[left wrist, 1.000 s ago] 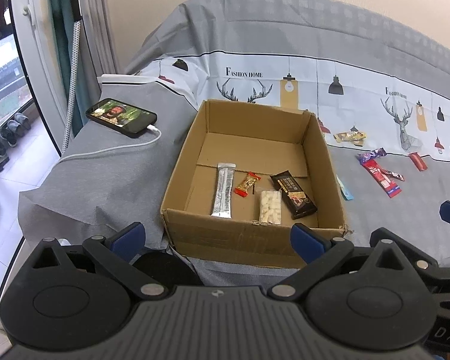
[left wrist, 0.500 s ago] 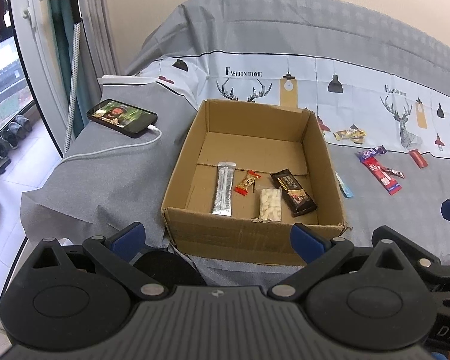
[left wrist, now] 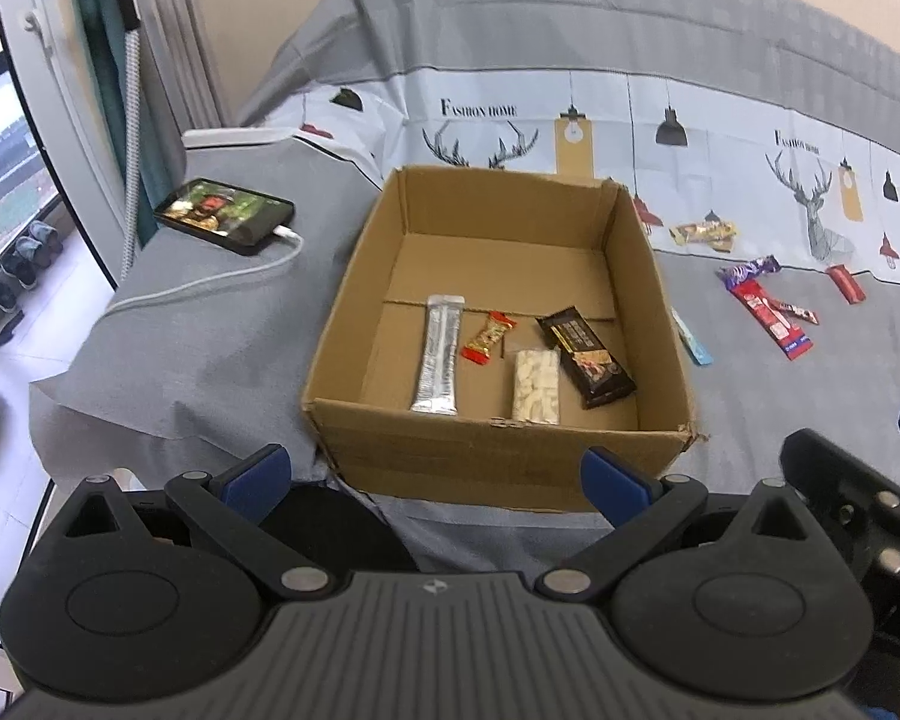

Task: Organize snacks
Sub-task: 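Lift both tools up and away from the box, then move both tools toward the red snack packets on the sheet, then grasp the red wafer pack with left tool while right tool grasps red biscuit packet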

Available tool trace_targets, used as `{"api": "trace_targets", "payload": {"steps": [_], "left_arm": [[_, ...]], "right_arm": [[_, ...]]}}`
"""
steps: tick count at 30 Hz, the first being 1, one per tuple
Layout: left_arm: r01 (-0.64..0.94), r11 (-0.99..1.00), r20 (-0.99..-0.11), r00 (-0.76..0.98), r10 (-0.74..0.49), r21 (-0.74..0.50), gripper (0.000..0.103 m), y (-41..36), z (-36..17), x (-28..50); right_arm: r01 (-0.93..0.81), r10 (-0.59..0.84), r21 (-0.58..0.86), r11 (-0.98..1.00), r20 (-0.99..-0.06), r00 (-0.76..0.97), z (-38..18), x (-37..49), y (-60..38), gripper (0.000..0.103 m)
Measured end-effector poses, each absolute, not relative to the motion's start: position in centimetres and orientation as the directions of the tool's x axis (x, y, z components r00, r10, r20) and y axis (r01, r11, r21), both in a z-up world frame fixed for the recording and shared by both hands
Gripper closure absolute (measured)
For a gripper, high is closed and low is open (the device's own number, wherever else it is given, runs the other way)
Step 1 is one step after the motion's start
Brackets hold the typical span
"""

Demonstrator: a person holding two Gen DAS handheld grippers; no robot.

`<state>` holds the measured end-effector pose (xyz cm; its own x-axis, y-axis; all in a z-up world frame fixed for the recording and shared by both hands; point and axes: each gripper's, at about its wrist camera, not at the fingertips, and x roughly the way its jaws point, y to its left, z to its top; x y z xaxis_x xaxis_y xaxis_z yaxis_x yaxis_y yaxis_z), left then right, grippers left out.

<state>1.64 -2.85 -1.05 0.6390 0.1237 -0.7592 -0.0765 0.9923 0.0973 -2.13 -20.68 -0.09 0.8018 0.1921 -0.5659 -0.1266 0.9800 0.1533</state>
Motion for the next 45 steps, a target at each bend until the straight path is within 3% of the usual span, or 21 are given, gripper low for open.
{"api": "trace_targets", "payload": {"steps": [7,15,18,28,35,45], "left_arm": [[-0.027,0.997,-0.809,0.582,0.079,0.078,0.0,-7.1,-1.4,5.7],[0.128,0.991,-0.866,0.498,-0.031,0.038,0.0,-17.3,-3.3,13.4],[0.194,0.981,-0.896,0.437,-0.081,0.006,0.0,-22.3,-5.4,17.5],[0.215,0.976,-0.97,0.228,-0.082,-0.032,0.0,-38.1,-17.7,32.4],[0.144,0.99,-0.987,0.157,-0.025,-0.003,0.0,-42.5,-25.4,40.2],[0.135,0.991,-0.981,0.192,-0.037,-0.011,0.0,-38.0,-25.9,42.6]], "right_arm": [[0.006,0.12,0.207,0.978,-0.59,0.798,-2.0,-0.8,-26.1,0.001],[0.26,-0.086,0.194,0.946,-0.622,0.778,-4.4,1.7,-36.4,0.001],[0.34,-0.15,0.187,0.922,-0.637,0.756,-5.8,2.9,-40.6,0.001],[0.569,-0.286,0.18,0.802,-0.722,0.63,-12.9,10.5,-55.2,0.001],[0.521,-0.259,0.135,0.843,-0.747,0.613,-18.6,19.2,-61.1,0.001],[0.287,-0.19,0.01,0.958,-0.726,0.661,-24.9,35.1,-64.5,0.0]]}}
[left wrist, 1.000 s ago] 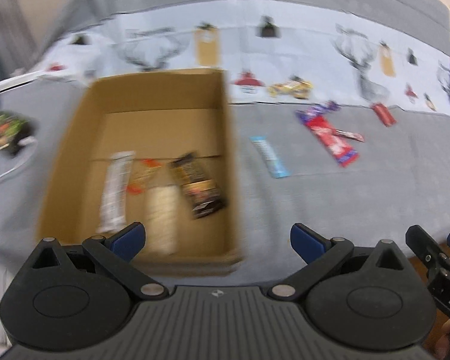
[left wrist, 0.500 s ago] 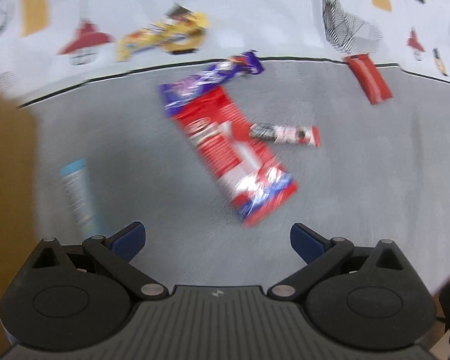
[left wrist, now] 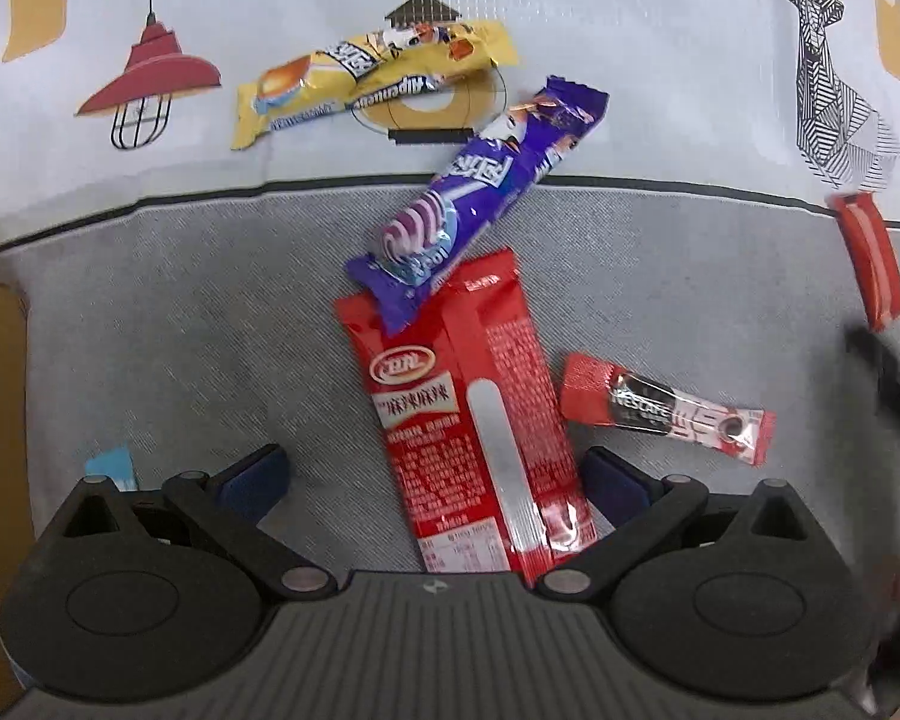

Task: Organize snacks
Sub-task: 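Grasp the red wafer pack with left tool while right tool grasps red biscuit packet, then carry the red wafer pack and red biscuit packet over the box with both tools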

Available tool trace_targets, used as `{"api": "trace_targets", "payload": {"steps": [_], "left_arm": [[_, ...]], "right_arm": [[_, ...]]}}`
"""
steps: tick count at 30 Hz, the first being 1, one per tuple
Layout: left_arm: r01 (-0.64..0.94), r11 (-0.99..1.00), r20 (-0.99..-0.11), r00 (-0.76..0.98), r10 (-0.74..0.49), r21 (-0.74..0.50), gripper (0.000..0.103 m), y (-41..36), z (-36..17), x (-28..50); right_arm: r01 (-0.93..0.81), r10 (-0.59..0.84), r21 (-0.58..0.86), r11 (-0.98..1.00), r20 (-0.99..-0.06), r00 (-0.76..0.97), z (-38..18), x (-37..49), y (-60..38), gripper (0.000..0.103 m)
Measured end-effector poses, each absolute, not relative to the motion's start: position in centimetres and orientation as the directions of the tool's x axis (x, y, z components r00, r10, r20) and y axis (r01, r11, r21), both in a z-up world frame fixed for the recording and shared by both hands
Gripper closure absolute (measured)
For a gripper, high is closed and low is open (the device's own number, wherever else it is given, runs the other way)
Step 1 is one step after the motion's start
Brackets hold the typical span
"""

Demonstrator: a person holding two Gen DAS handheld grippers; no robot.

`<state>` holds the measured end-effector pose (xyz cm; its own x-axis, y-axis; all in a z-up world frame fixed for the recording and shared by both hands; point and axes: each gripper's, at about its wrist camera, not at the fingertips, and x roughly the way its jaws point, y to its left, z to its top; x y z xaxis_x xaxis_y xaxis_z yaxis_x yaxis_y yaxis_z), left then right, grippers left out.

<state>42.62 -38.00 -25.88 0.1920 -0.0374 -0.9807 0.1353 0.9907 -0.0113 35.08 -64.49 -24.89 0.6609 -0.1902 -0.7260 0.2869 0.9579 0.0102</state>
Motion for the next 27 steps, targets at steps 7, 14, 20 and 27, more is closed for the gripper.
{"api": "trace_targets", "payload": {"steps": [7,14,20,27], "left_arm": [[0.162,0.987,-0.964,0.263,-0.031,0.013,0.027,-37.9,-24.9,41.7],[0.265,0.963,-0.94,0.338,-0.052,0.042,0.055,-37.0,-23.1,37.4],[0.289,0.957,-0.929,0.349,-0.119,-0.015,0.055,-33.4,-19.2,32.0],[0.318,0.946,-0.887,0.418,-0.194,-0.057,0.055,-27.9,-11.7,24.9]], "right_arm": [[0.222,-0.178,-0.021,0.975,-0.67,0.72,-24.8,37.9,-63.3,0.037],[0.268,-0.219,-0.038,0.963,-0.692,0.688,-23.5,32.5,-61.0,0.053],[0.398,-0.27,0.057,0.915,-0.648,0.712,-19.8,24.8,-58.9,0.054],[0.398,-0.236,0.179,0.9,-0.567,0.789,-12.7,16.3,-52.7,0.054]]}}
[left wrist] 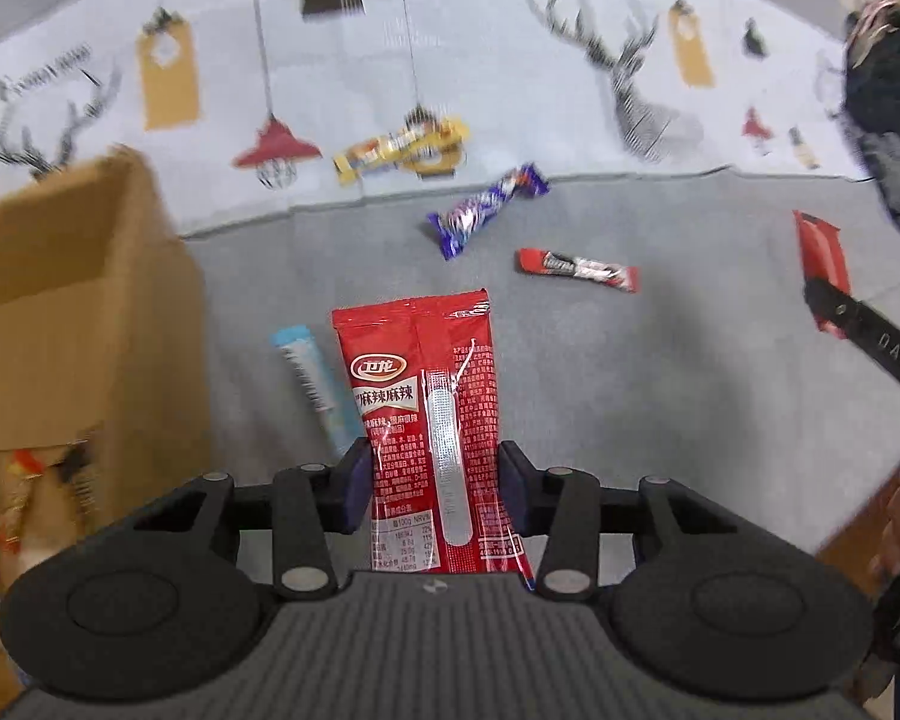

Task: Organize snacks
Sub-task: 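Carry the red wafer pack and red biscuit packet over the box with both tools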

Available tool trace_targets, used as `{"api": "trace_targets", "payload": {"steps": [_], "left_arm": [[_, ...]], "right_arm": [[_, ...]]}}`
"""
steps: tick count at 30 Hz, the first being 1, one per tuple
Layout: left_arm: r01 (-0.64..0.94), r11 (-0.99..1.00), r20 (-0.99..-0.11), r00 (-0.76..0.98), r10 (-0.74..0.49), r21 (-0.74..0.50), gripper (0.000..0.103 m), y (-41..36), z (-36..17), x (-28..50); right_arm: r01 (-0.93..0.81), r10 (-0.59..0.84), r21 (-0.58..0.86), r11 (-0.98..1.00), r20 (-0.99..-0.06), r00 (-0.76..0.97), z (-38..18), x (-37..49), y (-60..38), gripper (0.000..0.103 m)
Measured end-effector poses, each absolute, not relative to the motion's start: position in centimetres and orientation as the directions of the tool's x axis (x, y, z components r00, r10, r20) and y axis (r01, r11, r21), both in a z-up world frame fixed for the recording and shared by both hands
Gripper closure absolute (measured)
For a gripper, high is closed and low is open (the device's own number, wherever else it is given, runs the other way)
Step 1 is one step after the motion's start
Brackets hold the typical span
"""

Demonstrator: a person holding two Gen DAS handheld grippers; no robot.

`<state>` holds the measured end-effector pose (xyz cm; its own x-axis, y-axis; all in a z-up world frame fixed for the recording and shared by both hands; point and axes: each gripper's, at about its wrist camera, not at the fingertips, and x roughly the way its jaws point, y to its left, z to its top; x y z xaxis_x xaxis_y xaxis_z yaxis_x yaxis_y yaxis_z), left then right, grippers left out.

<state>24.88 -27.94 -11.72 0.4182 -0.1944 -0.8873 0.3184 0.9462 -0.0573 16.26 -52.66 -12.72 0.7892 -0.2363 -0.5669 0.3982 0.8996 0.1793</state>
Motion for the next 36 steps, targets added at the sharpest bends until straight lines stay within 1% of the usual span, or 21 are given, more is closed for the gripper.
{"api": "trace_targets", "payload": {"steps": [5,10,14,19,22,26,36], "left_arm": [[0.312,0.948,-0.846,0.487,-0.216,-0.063,0.055,-23.4,-6.5,19.8],[0.255,0.965,-0.827,0.53,-0.186,-0.054,0.055,-17.5,-3.2,14.9],[0.208,0.977,-0.82,0.548,-0.163,-0.055,0.055,-12.8,-2.0,11.1],[0.15,0.986,-0.8,0.58,-0.152,-0.078,0.055,-7.3,-1.6,6.2],[0.123,0.989,-0.786,0.602,-0.141,-0.083,0.055,-5.1,-1.5,4.1],[0.087,0.988,-0.77,0.619,-0.153,-0.126,0.055,-2.6,-1.2,2.0],[0.067,0.981,-0.73,0.659,-0.181,-0.183,0.055,-0.1,-0.3,-0.1]], "right_arm": [[0.269,-0.143,0.185,0.945,-0.506,0.85,-7.8,11.7,-45.9,0.054],[0.119,0.021,0.239,0.964,-0.513,0.858,-4.7,7.5,-38.9,0.054],[-0.005,0.145,0.258,0.966,-0.528,0.837,-3.5,4.5,-33.0,0.054],[-0.143,0.252,0.239,0.96,-0.532,0.808,-2.1,1.0,-26.3,0.054],[-0.19,0.278,0.216,0.958,-0.529,0.802,-1.2,-0.2,-23.8,0.053],[-0.227,0.28,0.165,0.96,-0.519,0.807,-0.1,-1.6,-21.8,0.053],[-0.233,0.252,0.102,0.967,-0.511,0.822,0.9,-3.8,-20.1,0.053]]}}
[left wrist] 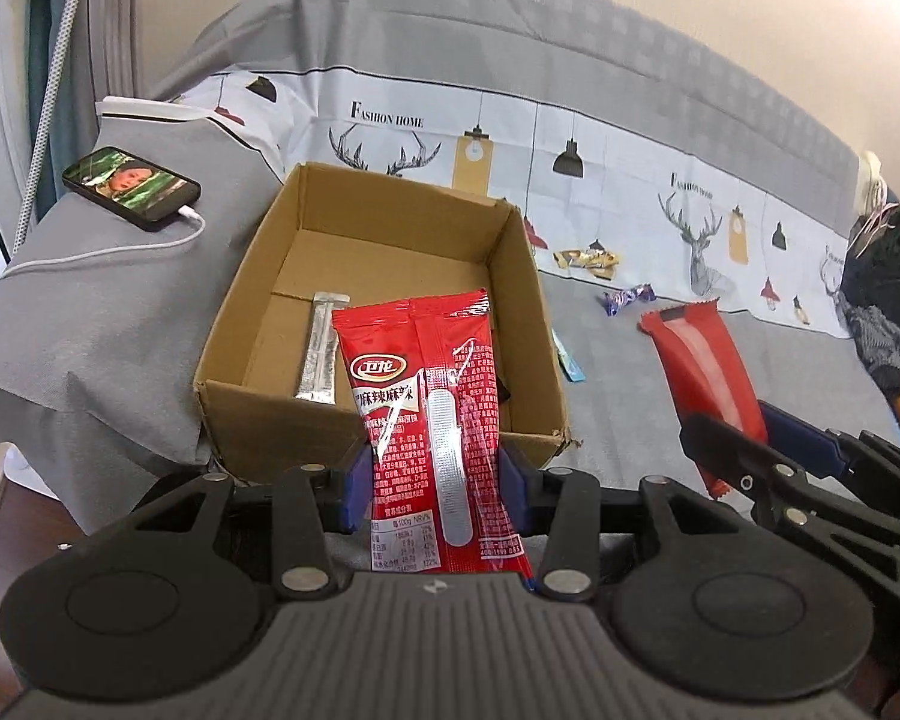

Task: Organize snacks
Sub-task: 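Carry the red wafer pack and red biscuit packet over the box with both tools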

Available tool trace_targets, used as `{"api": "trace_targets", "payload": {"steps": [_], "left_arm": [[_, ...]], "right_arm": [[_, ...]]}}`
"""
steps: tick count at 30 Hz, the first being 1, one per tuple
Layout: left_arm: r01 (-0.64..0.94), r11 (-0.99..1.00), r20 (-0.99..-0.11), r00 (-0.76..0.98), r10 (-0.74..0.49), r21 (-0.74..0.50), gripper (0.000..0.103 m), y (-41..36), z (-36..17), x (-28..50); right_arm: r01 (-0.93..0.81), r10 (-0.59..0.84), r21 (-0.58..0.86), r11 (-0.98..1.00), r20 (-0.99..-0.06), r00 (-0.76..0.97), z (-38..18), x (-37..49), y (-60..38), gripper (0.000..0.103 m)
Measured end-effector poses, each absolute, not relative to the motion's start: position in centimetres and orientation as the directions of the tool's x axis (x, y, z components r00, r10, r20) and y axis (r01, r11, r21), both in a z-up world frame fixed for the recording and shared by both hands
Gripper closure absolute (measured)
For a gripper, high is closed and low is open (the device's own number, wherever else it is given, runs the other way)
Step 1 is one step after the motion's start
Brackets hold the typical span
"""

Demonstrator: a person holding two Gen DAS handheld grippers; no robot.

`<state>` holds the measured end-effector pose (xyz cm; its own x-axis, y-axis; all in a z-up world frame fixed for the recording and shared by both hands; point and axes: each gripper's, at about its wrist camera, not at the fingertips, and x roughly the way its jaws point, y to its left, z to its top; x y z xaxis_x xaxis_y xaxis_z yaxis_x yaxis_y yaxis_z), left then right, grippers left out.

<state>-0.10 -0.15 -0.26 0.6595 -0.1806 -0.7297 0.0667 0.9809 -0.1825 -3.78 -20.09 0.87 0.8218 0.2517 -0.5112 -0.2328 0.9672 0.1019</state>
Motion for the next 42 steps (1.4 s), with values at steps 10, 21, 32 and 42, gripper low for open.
{"api": "trace_targets", "payload": {"steps": [10,21,32,42], "left_arm": [[0.059,0.977,-0.727,0.66,-0.19,-0.203,0.055,0.6,-0.6,-0.3],[0.035,0.98,-0.74,0.65,-0.171,-0.196,0.055,1.6,-1.4,0.9],[0.009,0.981,-0.748,0.646,-0.154,-0.194,0.055,2.7,-1.9,2.7],[-0.001,0.977,-0.742,0.65,-0.162,-0.214,0.055,3.8,-1.9,5.1]], "right_arm": [[-0.235,0.243,0.084,0.968,-0.521,0.818,0.7,-3.8,-19.6,0.053],[-0.221,0.232,0.086,0.972,-0.54,0.809,0.3,-2.7,-19.4,0.053],[-0.203,0.219,0.089,0.975,-0.54,0.813,0.4,-0.6,-19.6,0.053],[-0.215,0.221,0.078,0.973,-0.565,0.795,0.0,1.4,-18.3,0.053]]}}
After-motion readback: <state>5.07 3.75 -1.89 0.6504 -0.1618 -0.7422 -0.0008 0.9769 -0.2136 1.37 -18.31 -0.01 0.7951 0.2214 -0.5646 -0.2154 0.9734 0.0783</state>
